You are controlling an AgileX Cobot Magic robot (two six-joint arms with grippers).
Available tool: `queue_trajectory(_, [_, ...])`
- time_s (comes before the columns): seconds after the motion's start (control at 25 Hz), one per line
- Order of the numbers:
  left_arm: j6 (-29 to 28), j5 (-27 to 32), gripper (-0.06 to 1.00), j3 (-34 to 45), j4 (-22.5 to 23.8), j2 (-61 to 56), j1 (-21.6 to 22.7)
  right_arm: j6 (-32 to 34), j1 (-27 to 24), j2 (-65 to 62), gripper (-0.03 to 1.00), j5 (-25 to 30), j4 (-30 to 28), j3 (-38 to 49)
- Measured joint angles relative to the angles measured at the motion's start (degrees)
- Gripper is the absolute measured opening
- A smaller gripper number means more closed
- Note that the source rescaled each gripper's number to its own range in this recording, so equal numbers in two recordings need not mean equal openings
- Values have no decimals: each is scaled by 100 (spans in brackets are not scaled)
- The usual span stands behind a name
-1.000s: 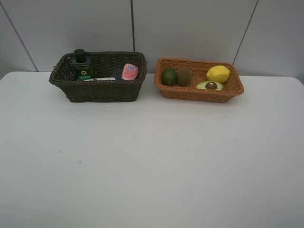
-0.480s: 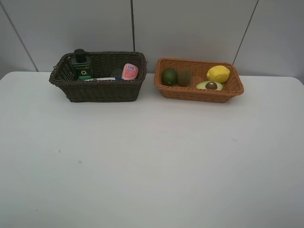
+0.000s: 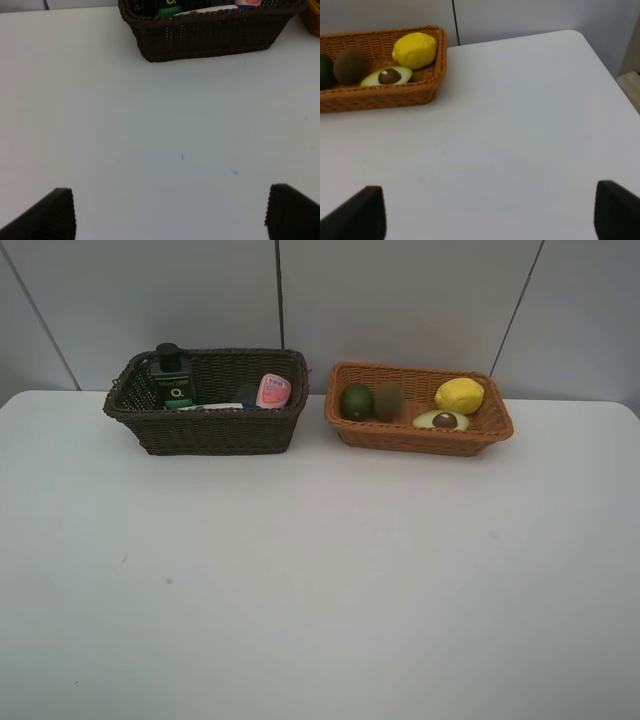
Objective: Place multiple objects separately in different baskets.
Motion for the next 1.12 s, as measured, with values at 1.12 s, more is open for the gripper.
queue_trajectory(1.12, [0, 0, 100, 0, 0, 0, 0, 0, 49, 0, 98, 0, 0, 0])
